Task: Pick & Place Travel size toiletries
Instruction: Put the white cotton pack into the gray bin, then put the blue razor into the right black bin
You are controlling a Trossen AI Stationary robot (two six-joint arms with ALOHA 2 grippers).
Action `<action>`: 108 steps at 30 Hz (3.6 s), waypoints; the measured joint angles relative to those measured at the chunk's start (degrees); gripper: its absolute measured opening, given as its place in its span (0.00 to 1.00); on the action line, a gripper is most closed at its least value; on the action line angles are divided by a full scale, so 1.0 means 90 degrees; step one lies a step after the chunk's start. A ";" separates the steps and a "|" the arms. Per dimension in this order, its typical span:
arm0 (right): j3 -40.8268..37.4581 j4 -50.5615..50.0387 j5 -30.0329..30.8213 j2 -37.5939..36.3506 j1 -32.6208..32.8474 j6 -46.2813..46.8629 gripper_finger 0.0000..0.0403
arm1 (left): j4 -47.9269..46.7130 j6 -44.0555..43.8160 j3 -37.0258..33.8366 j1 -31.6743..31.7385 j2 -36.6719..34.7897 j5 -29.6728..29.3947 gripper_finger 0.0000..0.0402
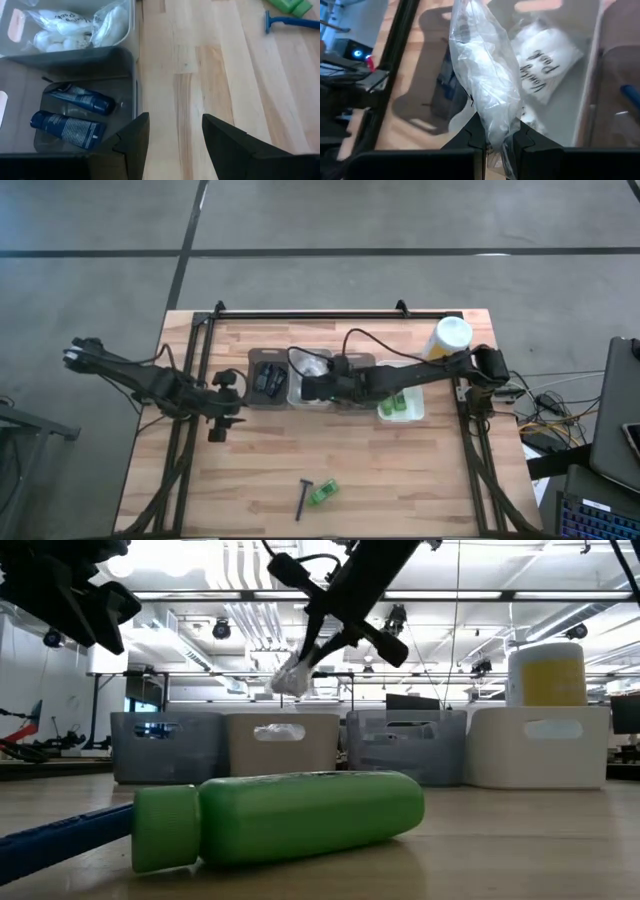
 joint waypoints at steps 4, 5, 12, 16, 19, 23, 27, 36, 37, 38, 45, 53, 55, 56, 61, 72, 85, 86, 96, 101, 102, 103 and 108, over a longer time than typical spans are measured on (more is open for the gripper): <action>-0.0021 -0.0049 0.0157 0.0093 -0.0174 -0.0419 0.06 | 0.0020 -0.0093 0.0000 0.0000 -0.0091 0.0000 0.47; -0.0034 -0.0094 0.0143 0.0111 -0.0219 -0.0639 0.06 | 0.0016 -0.0121 0.0000 0.0000 -0.0098 0.0000 0.47; -0.0029 -0.0002 -0.0492 0.0460 -0.0360 -0.1622 0.09 | 0.0016 -0.0154 0.0000 0.0000 -0.0098 0.0027 0.47; -0.0034 -0.0022 -0.1008 0.0684 -0.0452 -0.1718 0.22 | 0.0019 -0.0381 0.0000 0.0000 -0.0098 0.0160 0.47; 0.0000 -0.0096 -0.1043 0.0682 -0.0450 -0.1713 0.34 | 0.0019 -0.0578 0.0000 0.0000 -0.0098 0.0197 0.47; 0.0164 -0.0491 -0.0877 0.0527 -0.0435 -0.1958 0.48 | 0.0028 -0.0753 0.0000 0.0000 -0.0098 0.0242 0.47; 0.0414 -0.1135 -0.0623 0.0316 -0.0450 -0.2262 0.56 | 0.0146 -0.0793 0.0000 0.0000 -0.0085 0.0267 0.47; 0.0527 -0.1684 -0.0692 0.0151 -0.0396 -0.2937 0.65 | 0.0914 -0.0792 0.0000 0.0000 -0.0023 0.0231 0.47; 0.0525 -0.1814 -0.0690 0.0151 -0.0336 -0.2937 0.66 | 0.0993 -0.0793 0.0000 0.0000 -0.0004 0.0228 0.47; 0.0526 -0.1912 -0.0690 0.0148 -0.0247 -0.2939 0.66 | 0.1086 -0.0805 0.0000 0.0000 0.0018 0.0228 0.47; 0.0522 -0.2223 -0.2132 0.0071 0.0787 -0.4214 0.66 | 0.1617 -0.0973 0.0000 0.0000 0.0220 0.0224 0.47; 0.0497 -0.2113 -0.2551 0.0395 0.1846 -0.7014 0.58 | 0.1687 -0.1157 0.0000 0.0000 0.0459 0.0254 0.46; 0.0495 -0.2122 -0.2525 0.0515 0.1880 -0.7323 0.57 | 0.1687 -0.1760 0.0000 0.0000 0.0506 0.0458 0.46; 0.0495 -0.2167 -0.2515 0.0570 0.1879 -0.7234 0.56 | 0.1687 -0.2167 0.0000 0.0000 0.0533 0.0680 0.46; 0.0490 -0.2685 -0.2066 0.0599 0.1931 -0.5284 0.54 | 0.1687 -0.3401 -0.0002 -0.0147 0.0771 0.1403 0.46; 0.0490 -0.4091 -0.1437 0.0352 0.2754 -0.0894 0.56 | 0.2411 -0.5340 -0.0007 -0.0548 0.2092 0.1201 0.45; 0.0444 -0.5259 -0.1185 0.0313 0.3767 0.0547 0.67 | 0.2527 -0.7438 0.1562 -0.1356 0.4519 0.0726 0.45; 0.0444 -0.5323 -0.1146 0.0301 0.3828 0.0618 0.67 | 0.2384 -0.7559 0.1751 -0.1392 0.4689 0.0716 0.45; 0.0441 -0.6397 -0.0665 0.0105 0.4268 0.1293 0.73 | 0.1102 -0.8003 0.3655 -0.1510 0.6417 0.0538 0.45; 0.0435 -0.6521 -0.0666 0.0105 0.4427 0.1449 0.74 | 0.0935 -0.8121 0.4310 -0.1511 0.7059 0.0544 0.45; 0.0435 -0.6524 -0.0668 0.0105 0.4441 0.1445 0.75 | 0.0920 -0.8162 0.4393 -0.1508 0.7157 0.0546 0.45; 0.0435 -0.6522 -0.0668 0.0105 0.4465 0.1435 0.75 | 0.0910 -0.8230 0.4460 -0.1510 0.7244 0.0556 0.45; 0.0424 -0.6543 -0.0627 0.0105 0.4536 0.1450 0.77 | 0.0917 -0.8422 0.4790 -0.1561 0.7615 0.0588 0.45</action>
